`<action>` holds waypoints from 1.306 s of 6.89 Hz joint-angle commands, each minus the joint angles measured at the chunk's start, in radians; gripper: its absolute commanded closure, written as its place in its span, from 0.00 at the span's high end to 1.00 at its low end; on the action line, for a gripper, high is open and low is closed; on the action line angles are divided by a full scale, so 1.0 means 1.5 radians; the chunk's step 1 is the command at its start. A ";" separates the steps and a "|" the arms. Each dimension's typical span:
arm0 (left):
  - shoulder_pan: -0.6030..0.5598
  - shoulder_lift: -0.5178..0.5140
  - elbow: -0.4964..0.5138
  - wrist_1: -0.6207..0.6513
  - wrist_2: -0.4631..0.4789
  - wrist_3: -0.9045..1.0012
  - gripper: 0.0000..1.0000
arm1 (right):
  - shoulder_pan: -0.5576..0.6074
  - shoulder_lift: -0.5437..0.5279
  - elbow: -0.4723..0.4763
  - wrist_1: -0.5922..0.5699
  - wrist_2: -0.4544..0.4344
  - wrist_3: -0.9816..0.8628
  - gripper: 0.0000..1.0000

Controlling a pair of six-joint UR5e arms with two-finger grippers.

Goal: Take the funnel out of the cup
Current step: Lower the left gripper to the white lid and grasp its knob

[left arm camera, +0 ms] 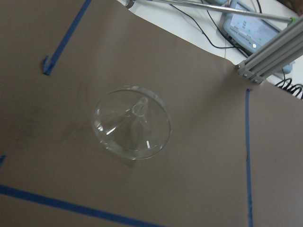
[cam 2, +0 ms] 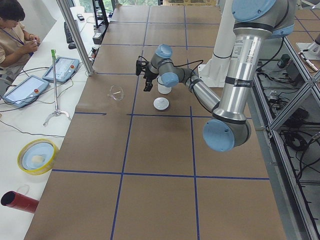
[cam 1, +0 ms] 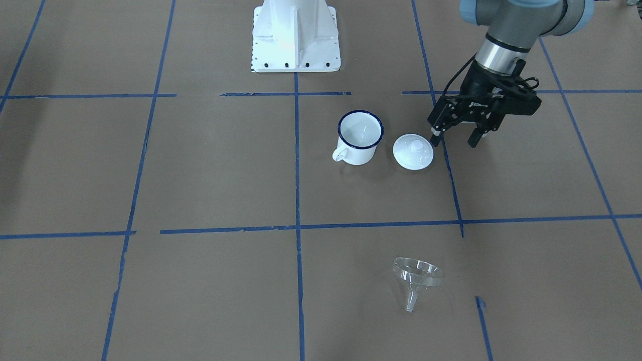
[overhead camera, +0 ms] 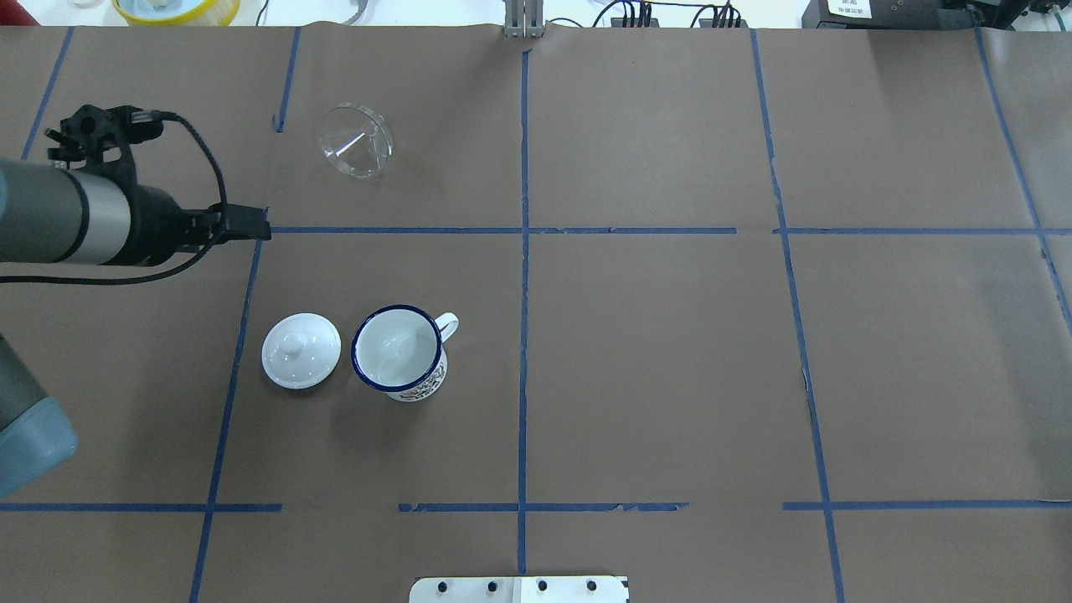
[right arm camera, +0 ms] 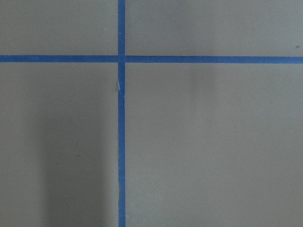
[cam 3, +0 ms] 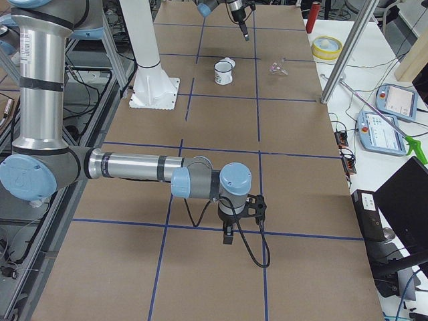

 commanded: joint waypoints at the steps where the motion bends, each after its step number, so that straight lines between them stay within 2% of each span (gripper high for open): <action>1: 0.050 0.037 0.015 0.000 -0.016 0.012 1.00 | 0.000 0.000 0.000 0.000 0.000 0.000 1.00; 3: 0.103 0.036 0.038 0.000 -0.013 0.011 1.00 | 0.000 0.000 0.000 0.000 0.000 0.000 1.00; 5: 0.116 -0.017 0.087 0.011 -0.013 -0.008 0.89 | 0.000 0.000 0.000 0.000 0.000 0.000 1.00; 7: 0.116 -0.060 0.129 0.043 -0.013 -0.008 0.85 | 0.000 0.000 0.000 0.000 0.000 0.000 1.00; 8: 0.116 -0.090 0.133 0.084 -0.013 -0.005 0.75 | 0.000 0.000 0.000 0.000 0.000 0.000 1.00; 9: 0.116 -0.092 0.134 0.086 -0.012 -0.002 0.73 | 0.000 0.000 0.000 0.000 0.000 0.000 1.00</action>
